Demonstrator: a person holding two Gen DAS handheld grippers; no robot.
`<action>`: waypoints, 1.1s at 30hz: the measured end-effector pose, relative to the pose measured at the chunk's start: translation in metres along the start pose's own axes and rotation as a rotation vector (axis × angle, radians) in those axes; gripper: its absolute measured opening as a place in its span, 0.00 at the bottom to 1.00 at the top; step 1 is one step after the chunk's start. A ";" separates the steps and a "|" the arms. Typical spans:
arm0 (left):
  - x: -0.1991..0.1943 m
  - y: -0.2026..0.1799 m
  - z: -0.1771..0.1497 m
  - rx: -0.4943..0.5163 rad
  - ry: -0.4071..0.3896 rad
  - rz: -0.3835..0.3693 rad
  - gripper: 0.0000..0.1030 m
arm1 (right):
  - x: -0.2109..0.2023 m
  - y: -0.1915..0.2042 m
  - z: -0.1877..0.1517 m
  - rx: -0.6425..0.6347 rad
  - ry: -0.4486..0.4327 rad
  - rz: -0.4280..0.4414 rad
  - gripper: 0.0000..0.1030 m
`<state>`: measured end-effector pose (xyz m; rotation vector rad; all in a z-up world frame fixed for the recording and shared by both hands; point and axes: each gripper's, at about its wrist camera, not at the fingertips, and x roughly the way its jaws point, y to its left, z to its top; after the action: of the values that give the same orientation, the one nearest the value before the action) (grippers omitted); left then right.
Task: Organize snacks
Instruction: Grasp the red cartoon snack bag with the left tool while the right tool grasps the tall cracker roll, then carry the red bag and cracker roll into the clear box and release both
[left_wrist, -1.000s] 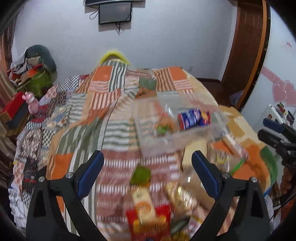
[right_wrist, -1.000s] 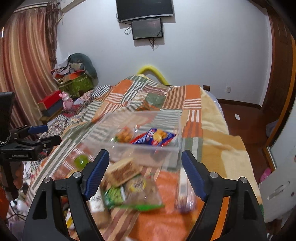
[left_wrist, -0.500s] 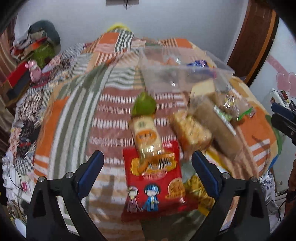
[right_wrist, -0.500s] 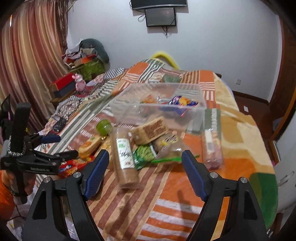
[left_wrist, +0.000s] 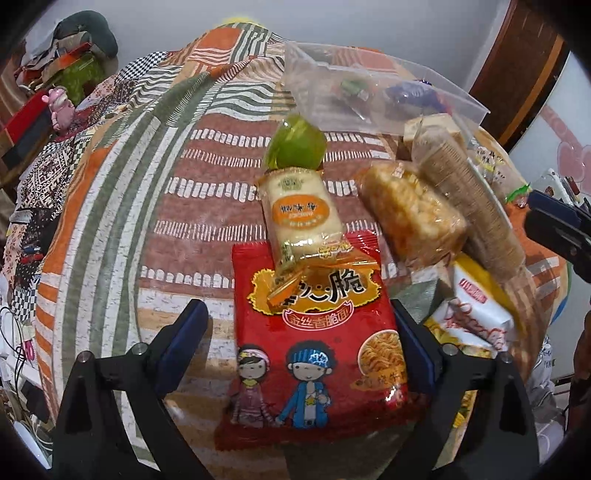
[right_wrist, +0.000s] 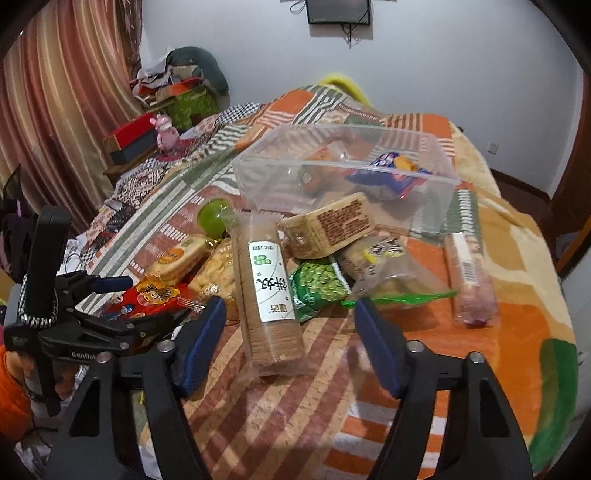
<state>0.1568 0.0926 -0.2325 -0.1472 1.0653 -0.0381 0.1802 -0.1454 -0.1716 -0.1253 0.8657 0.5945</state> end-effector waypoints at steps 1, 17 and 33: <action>0.002 0.000 0.000 0.000 0.002 -0.006 0.81 | 0.005 0.000 0.001 0.001 0.012 0.009 0.57; -0.003 0.005 0.007 -0.001 -0.061 -0.028 0.65 | 0.037 0.011 0.001 -0.046 0.085 0.035 0.36; -0.063 -0.027 0.031 0.050 -0.218 -0.049 0.65 | -0.011 0.002 0.018 -0.031 -0.051 0.019 0.33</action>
<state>0.1545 0.0753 -0.1588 -0.1294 0.8428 -0.0908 0.1859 -0.1421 -0.1515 -0.1296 0.8091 0.6262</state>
